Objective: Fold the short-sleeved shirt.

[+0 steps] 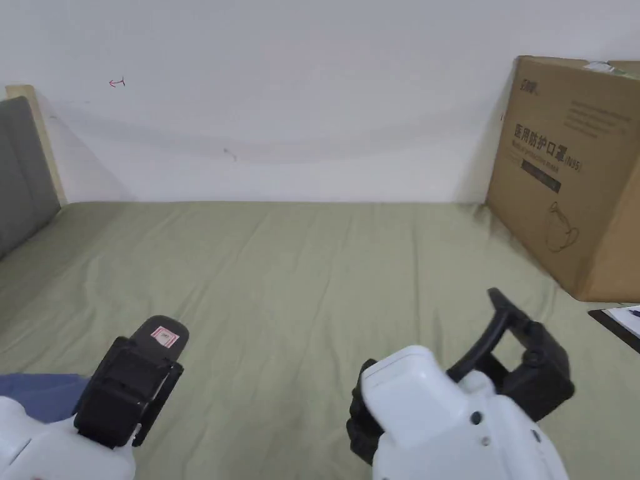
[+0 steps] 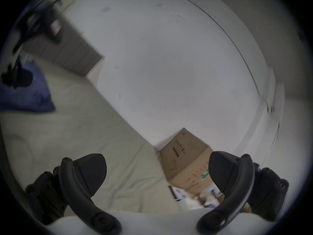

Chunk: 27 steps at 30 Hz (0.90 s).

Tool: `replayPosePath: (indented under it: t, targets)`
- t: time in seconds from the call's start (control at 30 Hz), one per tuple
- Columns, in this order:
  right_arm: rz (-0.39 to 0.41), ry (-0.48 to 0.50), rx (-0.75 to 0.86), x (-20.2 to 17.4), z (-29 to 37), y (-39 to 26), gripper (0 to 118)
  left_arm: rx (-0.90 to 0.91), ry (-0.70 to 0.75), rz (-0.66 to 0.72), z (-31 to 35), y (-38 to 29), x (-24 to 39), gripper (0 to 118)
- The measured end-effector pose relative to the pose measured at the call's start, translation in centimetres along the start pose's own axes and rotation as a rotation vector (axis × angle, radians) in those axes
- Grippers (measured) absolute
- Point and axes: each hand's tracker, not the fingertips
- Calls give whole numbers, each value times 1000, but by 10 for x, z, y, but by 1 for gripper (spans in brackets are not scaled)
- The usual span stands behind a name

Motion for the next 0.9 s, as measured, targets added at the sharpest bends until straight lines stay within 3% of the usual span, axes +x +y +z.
replayPosePath:
  t: [0.03, 0.17, 0.23, 0.3, 0.37, 0.43, 0.6, 0.73, 0.77, 0.83, 0.87, 0.9]
  targets:
    - [-110, 2, -6, 10, -1, 1, 118, 11, 21, -138, 1, 2, 14, 117]
    - [-682, 34, -88, 47, -9, -16, 118, 84, 94, -845, 6, -12, 63, 117]
    - [-821, 92, -99, 50, -13, -37, 118, 128, 130, -1055, 10, -28, 69, 117]
    - [-780, 71, -158, 42, -17, -50, 118, 78, 110, -1092, 12, -33, 64, 117]
    - [-712, 69, -180, 34, -17, -54, 117, 23, 78, -1008, 10, -31, 59, 117]
    - [-703, 79, -157, 34, -16, -53, 117, 21, 96, -966, 9, -25, 55, 117]
    - [-696, 72, -107, 37, -12, -39, 117, 68, 112, -1018, 11, -21, 57, 117]
    - [-649, 48, -86, 36, -9, -36, 114, 46, 69, -962, 10, -18, 57, 118]
    - [-640, 43, -84, 35, -9, -36, 109, 29, 68, -950, 10, -18, 57, 118]
    - [-636, 27, -95, 36, -6, -34, 72, 1, 68, -944, 10, -18, 58, 108]
    - [-641, 37, -97, 38, -7, -35, 49, -5, 67, -944, 10, -19, 58, 93]
    - [-663, 54, -94, 40, -8, -36, 23, -4, 65, -948, 11, -20, 58, 54]
